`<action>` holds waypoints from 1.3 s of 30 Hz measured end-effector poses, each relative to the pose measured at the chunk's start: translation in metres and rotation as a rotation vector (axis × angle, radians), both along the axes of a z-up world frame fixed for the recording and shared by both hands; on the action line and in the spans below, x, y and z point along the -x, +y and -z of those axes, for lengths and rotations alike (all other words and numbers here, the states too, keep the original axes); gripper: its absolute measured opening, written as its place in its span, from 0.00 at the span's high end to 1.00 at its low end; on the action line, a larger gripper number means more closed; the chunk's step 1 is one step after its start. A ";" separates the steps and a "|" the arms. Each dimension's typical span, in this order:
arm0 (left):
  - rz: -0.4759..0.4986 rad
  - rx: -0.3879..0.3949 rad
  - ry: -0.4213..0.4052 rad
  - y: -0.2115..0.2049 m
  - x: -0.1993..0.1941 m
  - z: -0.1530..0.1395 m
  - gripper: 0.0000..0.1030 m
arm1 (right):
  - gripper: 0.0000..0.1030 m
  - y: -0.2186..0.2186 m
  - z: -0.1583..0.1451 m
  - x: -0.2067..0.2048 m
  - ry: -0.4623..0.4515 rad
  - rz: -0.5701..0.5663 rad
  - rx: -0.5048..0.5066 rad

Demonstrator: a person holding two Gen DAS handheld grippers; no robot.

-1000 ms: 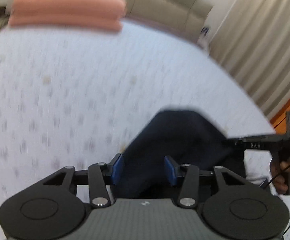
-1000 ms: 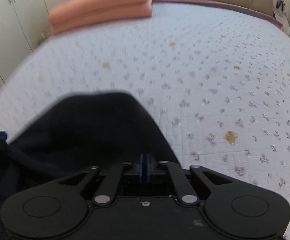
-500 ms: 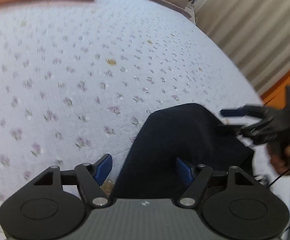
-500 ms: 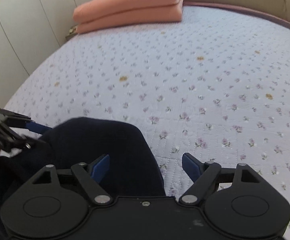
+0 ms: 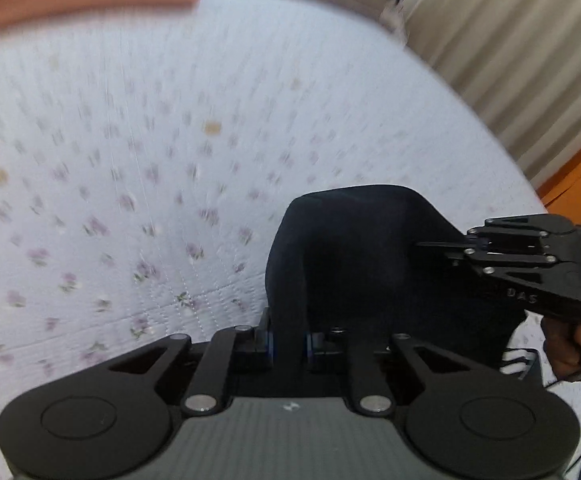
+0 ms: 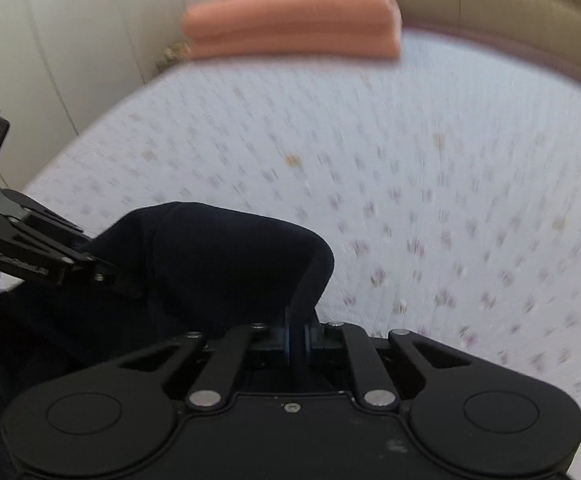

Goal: Fold large clothes

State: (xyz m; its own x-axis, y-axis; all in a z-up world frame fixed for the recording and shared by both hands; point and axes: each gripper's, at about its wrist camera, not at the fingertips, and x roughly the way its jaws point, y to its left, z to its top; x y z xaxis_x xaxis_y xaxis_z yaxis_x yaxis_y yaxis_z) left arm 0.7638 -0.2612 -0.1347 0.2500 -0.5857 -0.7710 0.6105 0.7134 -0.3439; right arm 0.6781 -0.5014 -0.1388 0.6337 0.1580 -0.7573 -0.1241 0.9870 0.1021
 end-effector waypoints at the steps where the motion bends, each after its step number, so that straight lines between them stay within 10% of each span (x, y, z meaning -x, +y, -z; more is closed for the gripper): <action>1: 0.007 0.033 -0.048 0.008 0.016 -0.015 0.86 | 0.92 0.005 -0.014 0.012 -0.036 -0.001 0.010; 6: 0.020 0.184 -0.253 0.043 0.096 -0.084 0.87 | 0.93 0.040 -0.085 0.094 -0.232 0.007 0.154; 11: 0.059 0.141 -0.481 0.061 0.199 -0.143 0.87 | 0.93 0.084 -0.137 0.192 -0.377 -0.044 0.302; 15: 0.109 0.121 -0.427 0.074 0.265 -0.149 0.87 | 0.93 0.127 -0.130 0.273 -0.436 -0.139 0.544; 21: 0.307 -0.173 -0.204 0.087 0.360 -0.089 0.85 | 0.92 0.170 -0.064 0.381 -0.312 -0.382 0.719; 27: 0.330 -0.320 0.067 0.111 0.391 -0.012 0.81 | 0.69 0.145 -0.007 0.444 0.296 -0.355 0.460; 29: 0.239 -0.282 0.062 0.113 0.384 -0.014 0.78 | 0.66 0.130 -0.013 0.443 0.328 -0.191 0.346; 34: -0.140 -0.064 0.031 0.111 0.339 -0.026 0.36 | 0.26 0.075 -0.030 0.396 0.237 0.272 -0.071; 39: -0.250 -0.023 0.070 0.103 0.312 0.000 0.38 | 0.25 0.037 0.007 0.357 0.278 0.458 -0.422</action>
State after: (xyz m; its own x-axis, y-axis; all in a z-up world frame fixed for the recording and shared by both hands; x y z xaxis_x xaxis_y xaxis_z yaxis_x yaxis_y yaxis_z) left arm 0.4518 -0.1582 -0.1349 0.3304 -0.4945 -0.8040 0.3896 0.8473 -0.3610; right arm 0.3210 -0.4646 -0.1462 0.4978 0.2372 -0.8342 0.3836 0.8025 0.4571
